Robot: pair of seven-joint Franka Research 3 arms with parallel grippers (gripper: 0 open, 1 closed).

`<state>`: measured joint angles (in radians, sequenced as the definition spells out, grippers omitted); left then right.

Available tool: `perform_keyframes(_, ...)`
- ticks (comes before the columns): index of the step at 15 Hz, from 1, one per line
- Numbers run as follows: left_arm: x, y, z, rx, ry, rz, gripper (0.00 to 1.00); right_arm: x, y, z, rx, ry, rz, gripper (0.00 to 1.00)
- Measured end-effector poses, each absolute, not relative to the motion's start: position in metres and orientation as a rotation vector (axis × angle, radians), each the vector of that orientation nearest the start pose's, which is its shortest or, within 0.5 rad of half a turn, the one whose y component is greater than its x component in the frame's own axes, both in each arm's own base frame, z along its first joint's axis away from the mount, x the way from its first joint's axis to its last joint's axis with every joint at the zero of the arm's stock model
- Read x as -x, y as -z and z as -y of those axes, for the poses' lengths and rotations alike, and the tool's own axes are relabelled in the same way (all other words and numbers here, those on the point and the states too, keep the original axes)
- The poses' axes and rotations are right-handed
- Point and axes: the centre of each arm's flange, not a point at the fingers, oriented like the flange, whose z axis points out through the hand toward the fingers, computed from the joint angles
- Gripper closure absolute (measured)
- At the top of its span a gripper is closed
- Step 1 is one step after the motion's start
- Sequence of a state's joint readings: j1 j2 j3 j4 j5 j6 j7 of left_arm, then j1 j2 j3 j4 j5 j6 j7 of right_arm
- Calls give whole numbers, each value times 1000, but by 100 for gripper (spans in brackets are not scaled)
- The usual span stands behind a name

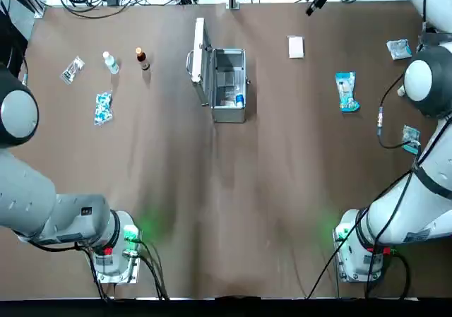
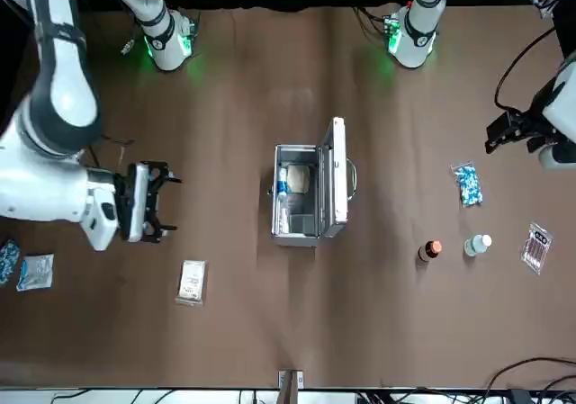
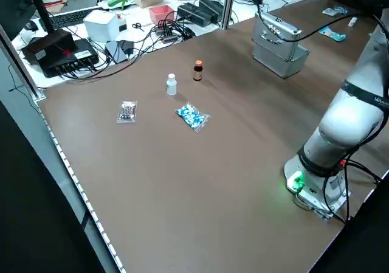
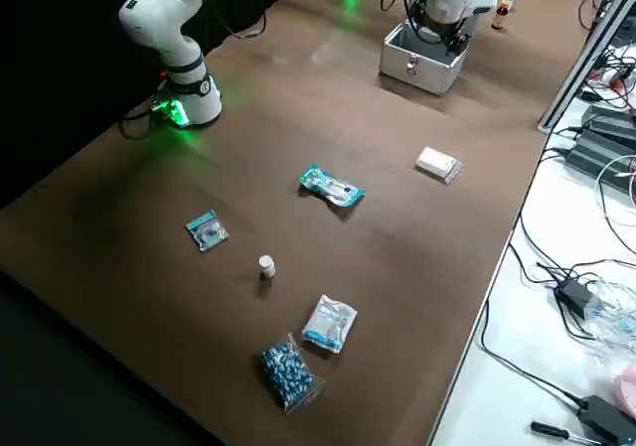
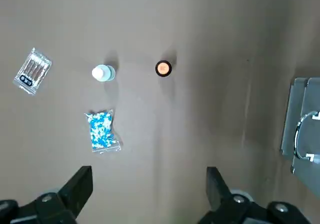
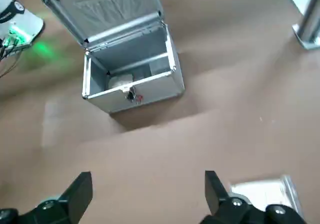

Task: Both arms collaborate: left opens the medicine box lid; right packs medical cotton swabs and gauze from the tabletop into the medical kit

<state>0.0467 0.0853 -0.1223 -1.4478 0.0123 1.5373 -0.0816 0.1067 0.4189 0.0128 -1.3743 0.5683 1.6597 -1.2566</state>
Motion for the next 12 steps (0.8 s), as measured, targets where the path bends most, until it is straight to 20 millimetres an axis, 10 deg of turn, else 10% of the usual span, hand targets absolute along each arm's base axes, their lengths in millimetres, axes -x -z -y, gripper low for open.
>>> perform_keyframes(12,-581,-616,61,3143,42,-49,0,-651,-542,-106,2574,100,1213,1)
